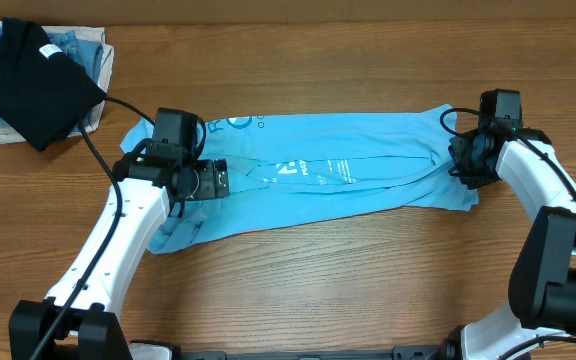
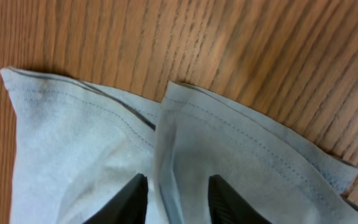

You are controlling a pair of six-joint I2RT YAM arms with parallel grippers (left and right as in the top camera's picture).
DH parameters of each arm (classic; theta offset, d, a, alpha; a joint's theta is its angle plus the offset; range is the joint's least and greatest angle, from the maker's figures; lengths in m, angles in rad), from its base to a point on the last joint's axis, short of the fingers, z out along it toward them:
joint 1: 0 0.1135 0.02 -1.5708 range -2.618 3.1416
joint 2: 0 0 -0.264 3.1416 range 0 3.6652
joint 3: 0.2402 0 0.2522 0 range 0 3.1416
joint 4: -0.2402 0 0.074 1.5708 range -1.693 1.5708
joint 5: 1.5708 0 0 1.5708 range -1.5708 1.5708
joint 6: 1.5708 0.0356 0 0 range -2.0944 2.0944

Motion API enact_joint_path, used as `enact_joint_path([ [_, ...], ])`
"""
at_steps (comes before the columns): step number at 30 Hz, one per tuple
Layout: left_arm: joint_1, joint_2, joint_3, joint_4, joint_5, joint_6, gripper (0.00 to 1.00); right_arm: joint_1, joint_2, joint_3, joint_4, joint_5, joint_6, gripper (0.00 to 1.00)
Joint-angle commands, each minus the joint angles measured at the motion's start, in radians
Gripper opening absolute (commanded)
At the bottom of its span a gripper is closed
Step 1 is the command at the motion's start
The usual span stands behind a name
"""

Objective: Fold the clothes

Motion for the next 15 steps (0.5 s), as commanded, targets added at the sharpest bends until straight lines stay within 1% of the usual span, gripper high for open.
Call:
enact_joint_path([
  [1,0.002,0.008,0.014,-0.036,0.069,-0.027,0.97,0.004,-0.003,0.010,-0.001,-0.009,-0.010,0.38],
  [2,0.002,0.008,0.014,-0.052,0.061,-0.027,0.97,0.004,-0.003,0.010,-0.002,-0.009,-0.010,0.38],
  [4,0.002,0.009,0.012,-0.080,0.046,-0.017,0.91,0.004,-0.003,0.010,-0.005,-0.010,-0.010,0.39],
  [5,0.002,0.011,0.011,-0.089,0.043,0.000,0.91,0.004,-0.003,0.010,-0.005,-0.013,-0.010,0.39],
  [9,0.002,0.058,0.011,-0.089,0.043,0.077,0.93,0.004,-0.003,0.010,-0.004,-0.037,-0.010,0.39],
  [15,-0.006,0.208,0.011,-0.050,0.047,0.111,0.94,0.004,-0.003,0.010,-0.004,-0.050,-0.026,0.39],
])
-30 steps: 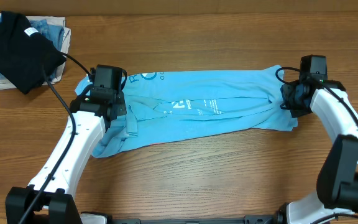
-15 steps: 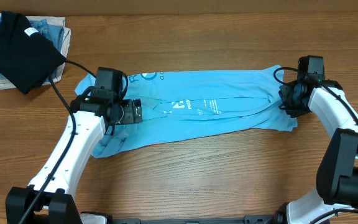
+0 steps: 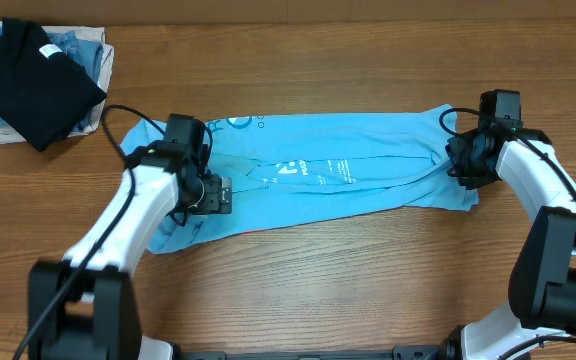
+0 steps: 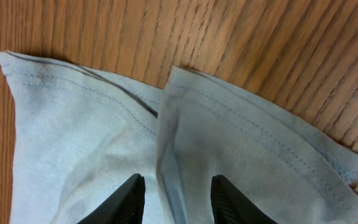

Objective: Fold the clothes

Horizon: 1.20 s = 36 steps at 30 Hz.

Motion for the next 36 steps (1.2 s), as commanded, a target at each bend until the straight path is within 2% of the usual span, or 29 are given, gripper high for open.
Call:
enact_joint_path([
  [1,-0.005,0.086,0.011,0.016,0.009,0.045,0.93,0.004,-0.003,0.010,0.005,-0.008,-0.029,0.39],
  [7,-0.005,0.134,0.011,0.058,-0.024,0.033,0.89,0.004,-0.003,0.010,0.003,-0.008,-0.059,0.39],
  [10,-0.005,0.134,0.022,0.058,-0.067,0.033,0.83,0.004,-0.003,0.010,0.004,-0.008,-0.059,0.39],
  [12,-0.005,0.134,0.029,0.058,-0.078,0.034,0.73,0.004,-0.003,0.010,0.004,-0.008,-0.058,0.39],
  [14,-0.005,0.134,0.034,0.059,-0.083,0.034,0.58,0.004,-0.003,0.010,0.004,-0.008,-0.058,0.39],
  [17,-0.005,0.134,0.048,0.054,-0.093,0.033,0.45,0.004,-0.003,0.010,0.003,-0.008,-0.059,0.39],
  [23,-0.005,0.134,0.116,0.024,-0.117,0.033,0.06,0.004,-0.003,0.010,0.001,-0.008,-0.059,0.39],
  [30,0.006,0.134,0.146,0.068,-0.126,0.021,0.04,0.004,-0.003,0.010,-0.007,-0.008,-0.075,0.38],
  [36,0.040,0.134,0.146,0.129,-0.238,-0.036,0.04,0.004,-0.003,0.010,-0.015,-0.008,-0.081,0.38],
])
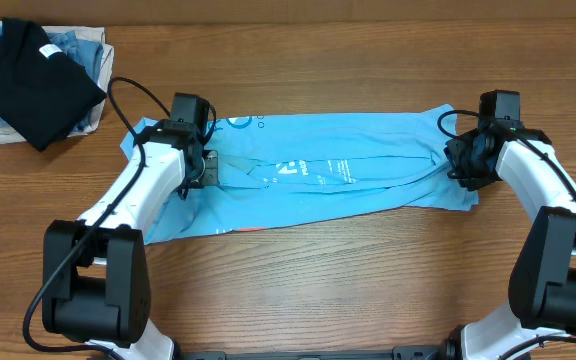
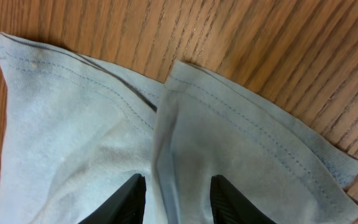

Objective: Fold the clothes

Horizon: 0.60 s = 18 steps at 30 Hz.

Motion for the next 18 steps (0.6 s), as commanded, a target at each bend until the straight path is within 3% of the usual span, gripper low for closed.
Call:
enact_joint_path([
  [1,0.034,0.002,0.021,0.017,-0.084,-0.039,0.04,0.004,-0.003,0.010,-0.003,-0.001,-0.011,0.38],
  [15,0.135,0.002,0.021,0.016,-0.148,-0.058,0.04,0.004,-0.003,0.010,0.041,-0.004,-0.010,0.38],
  [18,0.135,0.002,0.021,0.015,-0.142,-0.057,0.05,0.004,-0.003,0.010,0.093,-0.040,-0.011,0.32],
])
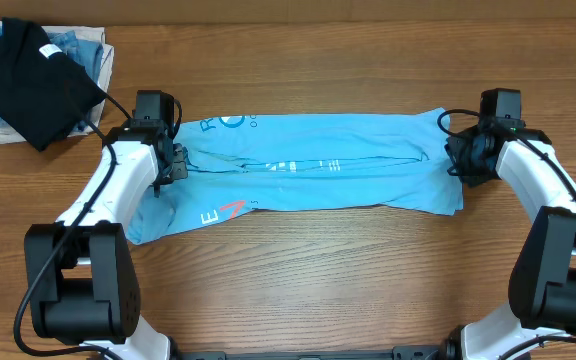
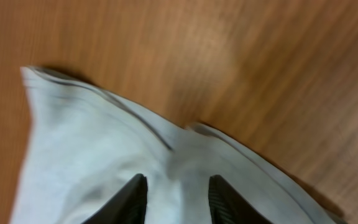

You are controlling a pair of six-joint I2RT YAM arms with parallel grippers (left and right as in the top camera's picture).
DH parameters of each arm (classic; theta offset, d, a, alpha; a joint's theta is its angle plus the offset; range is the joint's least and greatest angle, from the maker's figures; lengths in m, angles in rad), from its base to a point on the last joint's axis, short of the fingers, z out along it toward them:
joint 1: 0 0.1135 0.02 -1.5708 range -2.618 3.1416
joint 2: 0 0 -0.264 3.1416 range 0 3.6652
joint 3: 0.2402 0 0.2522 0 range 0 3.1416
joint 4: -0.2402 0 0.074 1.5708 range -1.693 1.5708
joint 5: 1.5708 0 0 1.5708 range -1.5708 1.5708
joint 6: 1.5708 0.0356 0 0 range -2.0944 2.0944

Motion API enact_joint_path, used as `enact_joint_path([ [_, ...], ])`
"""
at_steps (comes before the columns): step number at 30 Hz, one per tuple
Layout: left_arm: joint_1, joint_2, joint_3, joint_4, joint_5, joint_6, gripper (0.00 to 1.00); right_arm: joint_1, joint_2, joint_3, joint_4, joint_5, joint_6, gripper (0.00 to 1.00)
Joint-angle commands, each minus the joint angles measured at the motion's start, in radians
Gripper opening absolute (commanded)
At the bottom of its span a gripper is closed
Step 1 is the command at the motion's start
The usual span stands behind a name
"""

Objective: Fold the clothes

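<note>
A light blue shirt (image 1: pixel 308 175) lies stretched left to right across the wooden table (image 1: pixel 318 280), with a red print showing near its lower left. My left gripper (image 1: pixel 168 168) sits low on the shirt's left end, its jaws hidden from above. My right gripper (image 1: pixel 460 165) is at the shirt's right end. In the right wrist view the pale cloth (image 2: pixel 92 143) runs up between the two dark fingers (image 2: pixel 132 199), and the gripper (image 2: pixel 176 198) is pinched on a fold of it. The hem corner lies on bare wood beyond.
A folded black garment (image 1: pixel 33 85) lies on a small pile of pale clothes (image 1: pixel 93 50) at the far left corner. The left arm's black cable (image 1: pixel 98 120) loops beside that pile.
My left gripper has moved left and a little back, taking the shirt's left end with it. The shirt now lies longer and flatter, and the red print has come into view. The right gripper has kept its place.
At first the shirt was bunched in long folds, my left gripper on its left part and my right gripper on its right hem. The left gripper stood nearer the front edge, then farther back, and now farther left, with the shirt drawn out between both.
</note>
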Motion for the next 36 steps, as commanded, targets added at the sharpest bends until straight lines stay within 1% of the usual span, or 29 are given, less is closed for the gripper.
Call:
enact_joint_path([
  [1,0.005,0.002,0.021,0.000,-0.018,-0.020,0.05,0.004,-0.003,0.010,0.039,-0.045,-0.001,0.30],
  [2,0.005,0.002,0.021,0.000,-0.011,-0.019,0.05,0.004,-0.003,0.012,0.048,-0.065,-0.001,0.28],
  [4,0.005,0.002,0.021,-0.002,-0.002,-0.010,0.08,0.004,-0.003,0.013,0.054,-0.099,-0.001,0.29],
  [6,0.005,0.002,0.021,-0.006,-0.002,-0.009,0.09,0.004,-0.003,0.013,0.039,-0.107,-0.005,0.39],
  [7,0.005,0.002,0.021,-0.007,-0.002,-0.005,0.09,0.004,-0.003,0.013,0.024,-0.107,-0.005,0.43],
  [10,0.005,0.002,0.021,-0.007,-0.002,-0.003,0.09,0.004,-0.003,0.013,-0.037,-0.079,-0.004,0.48],
  [12,0.005,0.002,0.021,-0.006,0.001,-0.003,0.09,0.004,-0.002,0.011,-0.048,-0.035,-0.004,0.50],
  [20,0.005,0.002,0.021,-0.006,0.035,-0.003,0.08,0.004,0.009,0.011,-0.027,-0.010,-0.004,0.49],
  [34,0.005,0.002,0.021,-0.006,0.037,-0.003,0.08,0.004,0.087,0.011,0.025,-0.010,-0.017,0.48],
  [36,0.005,0.002,0.021,-0.005,0.043,-0.003,0.08,0.004,0.094,0.012,0.037,-0.010,-0.031,0.46],
])
